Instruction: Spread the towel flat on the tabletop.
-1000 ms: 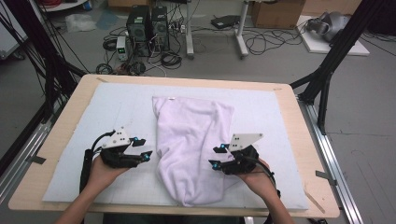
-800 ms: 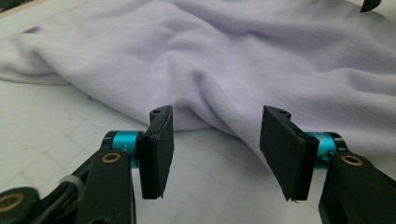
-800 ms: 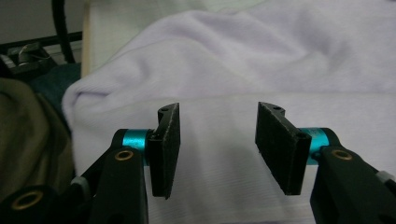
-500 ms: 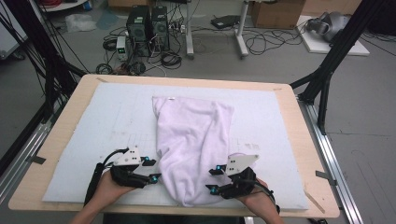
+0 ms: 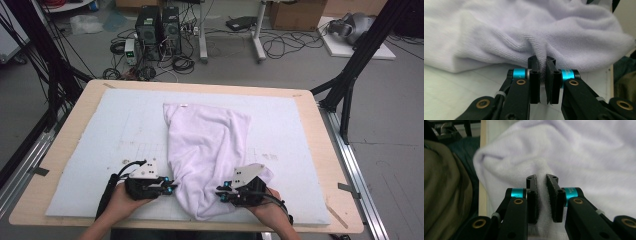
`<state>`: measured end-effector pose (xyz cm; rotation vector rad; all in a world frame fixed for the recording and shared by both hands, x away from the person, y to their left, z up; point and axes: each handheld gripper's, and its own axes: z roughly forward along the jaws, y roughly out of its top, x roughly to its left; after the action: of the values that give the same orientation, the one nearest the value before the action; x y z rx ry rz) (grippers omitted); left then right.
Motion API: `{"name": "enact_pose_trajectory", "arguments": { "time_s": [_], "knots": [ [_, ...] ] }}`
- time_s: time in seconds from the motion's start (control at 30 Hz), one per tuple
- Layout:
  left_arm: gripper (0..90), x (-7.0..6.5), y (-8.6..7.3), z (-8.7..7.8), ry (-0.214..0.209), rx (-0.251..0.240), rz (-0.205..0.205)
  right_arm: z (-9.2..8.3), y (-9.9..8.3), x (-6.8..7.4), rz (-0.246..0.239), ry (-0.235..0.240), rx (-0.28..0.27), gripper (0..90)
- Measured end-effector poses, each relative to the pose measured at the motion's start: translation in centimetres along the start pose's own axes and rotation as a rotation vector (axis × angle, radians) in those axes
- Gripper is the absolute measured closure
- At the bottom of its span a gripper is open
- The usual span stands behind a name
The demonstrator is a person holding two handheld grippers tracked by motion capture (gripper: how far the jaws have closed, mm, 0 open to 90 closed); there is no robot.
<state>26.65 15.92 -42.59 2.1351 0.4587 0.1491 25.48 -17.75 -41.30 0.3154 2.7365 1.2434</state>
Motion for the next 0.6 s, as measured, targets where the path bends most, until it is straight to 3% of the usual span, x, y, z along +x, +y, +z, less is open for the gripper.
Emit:
{"name": "enact_pose_trajectory", "arguments": {
  "time_s": [0.17,0.3,0.43,0.6],
  "knots": [
    [83.9,0.8,1.9,-4.3,0.085,-0.093,-0.010,-2.3,2.7,-1.3,-0.024,-0.054,-0.053,80.2],
    [83.9,2.1,3.2,-6.2,0.152,-0.129,-0.027,-3.8,4.3,-3.1,-0.022,-0.101,-0.082,80.4],
    [83.7,4.4,4.6,-5.6,0.221,-0.105,-0.058,-3.9,4.7,-6.2,0.018,-0.154,-0.064,80.4],
    [83.6,7.7,5.8,-1.6,0.273,-0.058,-0.107,-3.0,3.2,-10.5,0.134,-0.204,-0.038,80.3]
  ]
}}
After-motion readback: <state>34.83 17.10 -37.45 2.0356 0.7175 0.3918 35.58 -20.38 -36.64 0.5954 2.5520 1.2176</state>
